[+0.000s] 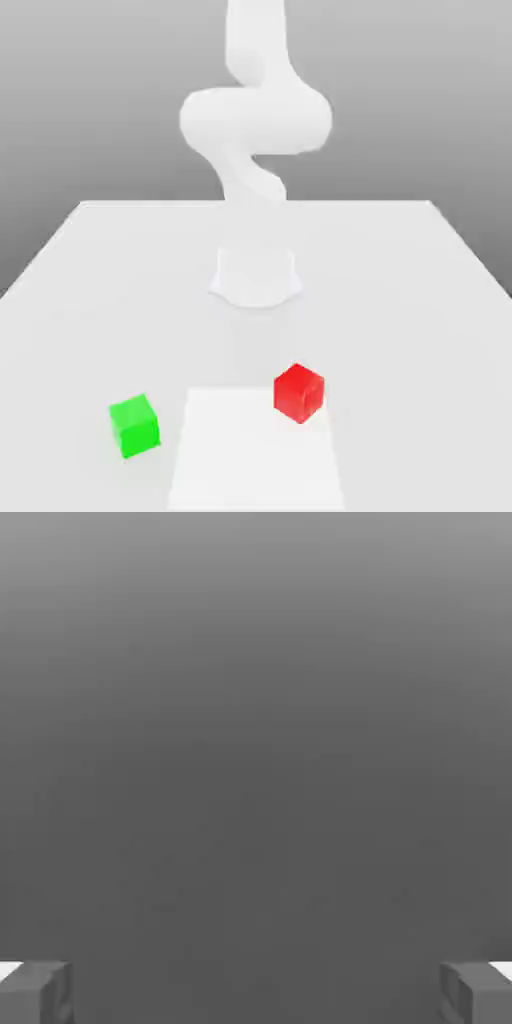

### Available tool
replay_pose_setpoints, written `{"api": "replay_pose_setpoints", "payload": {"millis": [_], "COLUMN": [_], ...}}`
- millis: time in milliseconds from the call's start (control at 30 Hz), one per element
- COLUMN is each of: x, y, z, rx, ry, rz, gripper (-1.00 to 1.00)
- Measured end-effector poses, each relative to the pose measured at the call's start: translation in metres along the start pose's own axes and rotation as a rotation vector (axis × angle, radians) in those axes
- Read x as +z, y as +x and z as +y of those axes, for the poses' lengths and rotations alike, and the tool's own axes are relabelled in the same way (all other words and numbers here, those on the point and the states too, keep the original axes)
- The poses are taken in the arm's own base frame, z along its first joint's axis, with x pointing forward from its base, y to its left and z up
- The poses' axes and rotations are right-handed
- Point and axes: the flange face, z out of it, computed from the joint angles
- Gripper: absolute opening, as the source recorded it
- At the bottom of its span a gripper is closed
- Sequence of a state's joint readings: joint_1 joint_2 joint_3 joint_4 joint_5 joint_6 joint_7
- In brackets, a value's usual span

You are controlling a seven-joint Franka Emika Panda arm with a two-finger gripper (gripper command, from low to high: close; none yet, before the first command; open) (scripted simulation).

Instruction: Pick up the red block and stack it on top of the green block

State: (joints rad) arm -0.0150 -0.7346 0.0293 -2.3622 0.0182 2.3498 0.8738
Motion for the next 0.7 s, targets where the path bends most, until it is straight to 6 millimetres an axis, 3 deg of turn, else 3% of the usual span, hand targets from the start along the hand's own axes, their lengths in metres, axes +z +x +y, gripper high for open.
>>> {"api": "replay_pose_setpoints", "payload": {"millis": [167,367,567,633,700], "x": [0.120,0.233,0.309,0.327,0.341], "y": [-0.047,-0.126,-0.228,-0.247,-0.258], "z": [0.027,0.092,0.196,0.219,0.231], "rx": [0.166,0.365,0.580,0.617,0.624], "ry": [-0.149,-0.359,-0.627,-0.670,-0.680], "rz": [-0.112,-0.209,-0.262,-0.264,-0.266], "gripper": [0.00,0.00,0.00,0.00,0.00]}}
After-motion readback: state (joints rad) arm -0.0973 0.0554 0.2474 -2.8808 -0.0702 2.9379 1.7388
